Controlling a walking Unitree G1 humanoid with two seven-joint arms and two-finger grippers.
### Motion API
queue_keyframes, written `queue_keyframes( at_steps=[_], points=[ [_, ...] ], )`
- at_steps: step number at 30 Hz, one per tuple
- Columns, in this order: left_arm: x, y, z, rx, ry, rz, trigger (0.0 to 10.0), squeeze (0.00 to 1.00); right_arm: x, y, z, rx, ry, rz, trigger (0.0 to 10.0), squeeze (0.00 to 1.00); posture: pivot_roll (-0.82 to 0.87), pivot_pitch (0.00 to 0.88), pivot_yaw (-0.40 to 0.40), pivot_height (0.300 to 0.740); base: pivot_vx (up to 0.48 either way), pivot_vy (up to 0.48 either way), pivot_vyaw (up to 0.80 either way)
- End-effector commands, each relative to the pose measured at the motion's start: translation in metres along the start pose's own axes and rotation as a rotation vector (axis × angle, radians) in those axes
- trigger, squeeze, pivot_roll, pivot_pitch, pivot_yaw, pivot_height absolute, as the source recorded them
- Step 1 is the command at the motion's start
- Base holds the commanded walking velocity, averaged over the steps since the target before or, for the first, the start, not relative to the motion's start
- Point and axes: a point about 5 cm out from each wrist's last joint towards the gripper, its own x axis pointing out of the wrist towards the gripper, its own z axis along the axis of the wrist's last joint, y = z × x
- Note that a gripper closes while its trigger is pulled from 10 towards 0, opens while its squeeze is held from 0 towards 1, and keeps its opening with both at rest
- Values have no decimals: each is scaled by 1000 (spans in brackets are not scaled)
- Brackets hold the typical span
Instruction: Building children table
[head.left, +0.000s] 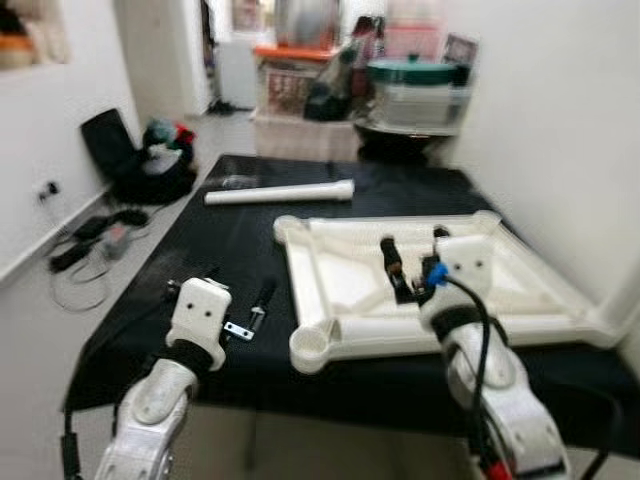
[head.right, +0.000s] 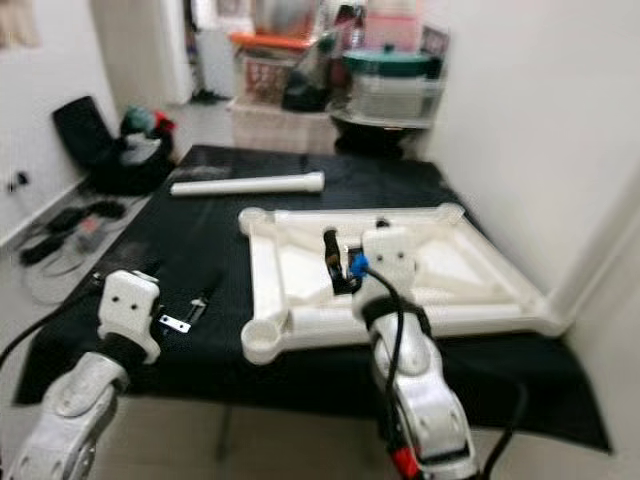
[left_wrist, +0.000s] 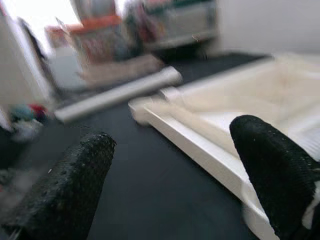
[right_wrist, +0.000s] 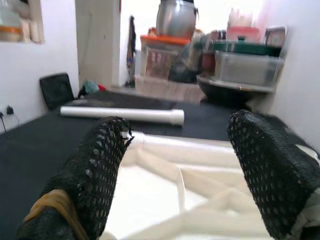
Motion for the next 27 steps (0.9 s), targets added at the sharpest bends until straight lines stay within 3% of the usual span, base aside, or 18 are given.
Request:
queue_keyframes(
  at_steps=[1, 2, 3, 6, 8, 15, 27],
  points=[
    [2, -5, -2, -72, 19, -48, 10000, 0, 2, -5, -2, -13, 17, -29, 10000, 0, 57, 0, -55, 740, 0, 0, 0],
    [2, -5, -2, -72, 19, -48, 10000, 0, 2, -5, -2, -13, 17, -29, 10000, 0, 57, 0, -55, 740, 0, 0, 0],
    [2, -10, -4, -134, 33, -87, 10000, 0, 2, -9, -4, -18, 31, -51, 10000, 0, 53, 0, -51, 740, 0, 0, -800],
    [0, -16, -5, -207, 50, -165, 10000, 0, 1, -12, -6, -22, 46, -72, 10000, 0, 54, 0, -48, 740, 0, 0, -800],
    [0, -17, -5, -220, 54, -187, 10000, 0, 1, -12, -7, -24, 48, -75, 10000, 0, 54, 0, -48, 740, 0, 0, -800],
    [7, -9, 1, -358, 60, -253, 10000, 0, 1, -10, -7, -67, 39, -71, 10000, 0, 34, 0, -40, 740, 0, 0, -800],
    [11, -10, -2, -411, 122, -269, 10000, 0, 0, -12, -10, -101, 36, -83, 10000, 0, 33, 0, -35, 740, 0, 0, -67]
  ],
)
